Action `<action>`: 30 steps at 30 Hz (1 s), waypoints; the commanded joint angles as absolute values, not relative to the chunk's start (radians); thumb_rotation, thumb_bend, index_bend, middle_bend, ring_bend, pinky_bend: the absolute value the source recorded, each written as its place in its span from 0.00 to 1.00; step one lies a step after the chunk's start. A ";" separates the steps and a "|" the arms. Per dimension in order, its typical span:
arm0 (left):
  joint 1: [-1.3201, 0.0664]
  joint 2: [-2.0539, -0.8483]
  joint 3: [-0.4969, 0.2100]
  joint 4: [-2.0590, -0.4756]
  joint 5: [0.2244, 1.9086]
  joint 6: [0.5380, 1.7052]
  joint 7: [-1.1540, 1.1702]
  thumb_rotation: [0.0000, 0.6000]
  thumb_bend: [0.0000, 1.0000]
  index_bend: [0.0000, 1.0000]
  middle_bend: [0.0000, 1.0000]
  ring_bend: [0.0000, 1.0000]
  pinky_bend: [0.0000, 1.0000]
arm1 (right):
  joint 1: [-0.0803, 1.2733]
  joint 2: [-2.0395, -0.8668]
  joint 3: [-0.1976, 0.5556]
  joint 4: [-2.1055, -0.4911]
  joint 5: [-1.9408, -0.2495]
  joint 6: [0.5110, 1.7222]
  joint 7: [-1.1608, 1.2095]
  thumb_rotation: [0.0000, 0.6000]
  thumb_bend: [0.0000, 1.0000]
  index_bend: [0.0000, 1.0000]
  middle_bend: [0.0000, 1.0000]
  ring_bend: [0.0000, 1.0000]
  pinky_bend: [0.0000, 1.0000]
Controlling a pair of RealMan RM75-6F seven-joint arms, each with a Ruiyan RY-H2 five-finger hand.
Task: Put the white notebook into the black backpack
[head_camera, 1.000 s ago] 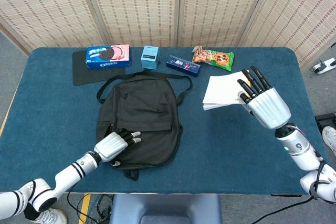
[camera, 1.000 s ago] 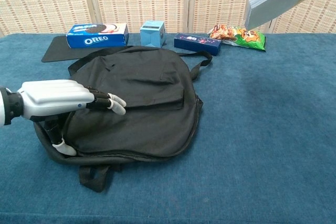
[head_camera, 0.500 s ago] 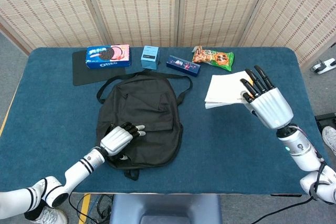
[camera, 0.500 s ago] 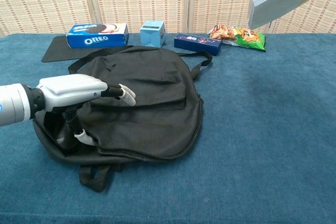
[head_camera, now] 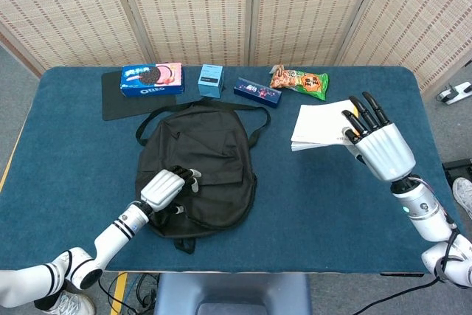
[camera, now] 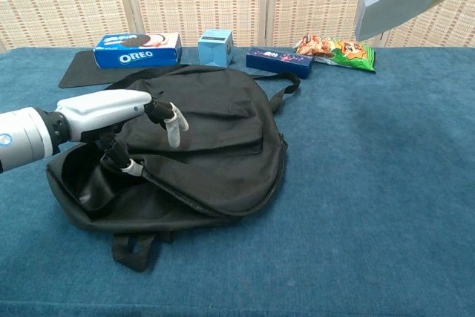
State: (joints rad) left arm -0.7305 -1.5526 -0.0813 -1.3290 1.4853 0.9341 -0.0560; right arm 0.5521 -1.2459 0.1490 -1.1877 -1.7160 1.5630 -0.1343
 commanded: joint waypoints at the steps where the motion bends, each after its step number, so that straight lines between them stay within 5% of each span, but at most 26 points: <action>1: -0.730 -1.560 -0.086 -1.320 1.480 0.942 -0.078 1.00 0.32 0.61 0.29 0.29 0.23 | 0.552 -1.246 0.150 -1.187 -1.715 1.563 -0.134 1.00 0.45 0.63 0.33 0.12 0.10; 13: -0.732 -1.580 -0.125 -1.303 1.428 0.960 -0.115 1.00 0.43 0.76 0.43 0.36 0.24 | 0.553 -1.242 0.161 -1.204 -1.726 1.581 -0.125 1.00 0.45 0.63 0.33 0.12 0.10; 30: -0.802 -1.576 -0.367 -1.411 0.978 0.916 0.087 1.00 0.46 0.79 0.45 0.36 0.26 | 0.557 -1.207 0.122 -1.438 -1.922 1.682 -0.130 1.00 0.45 0.63 0.35 0.13 0.10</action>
State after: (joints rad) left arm -0.7777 -1.5793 -0.3208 -1.3846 1.0638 0.9236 0.0261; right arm 0.5522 -1.2137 0.1277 -1.4068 -1.8929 1.6688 -0.1313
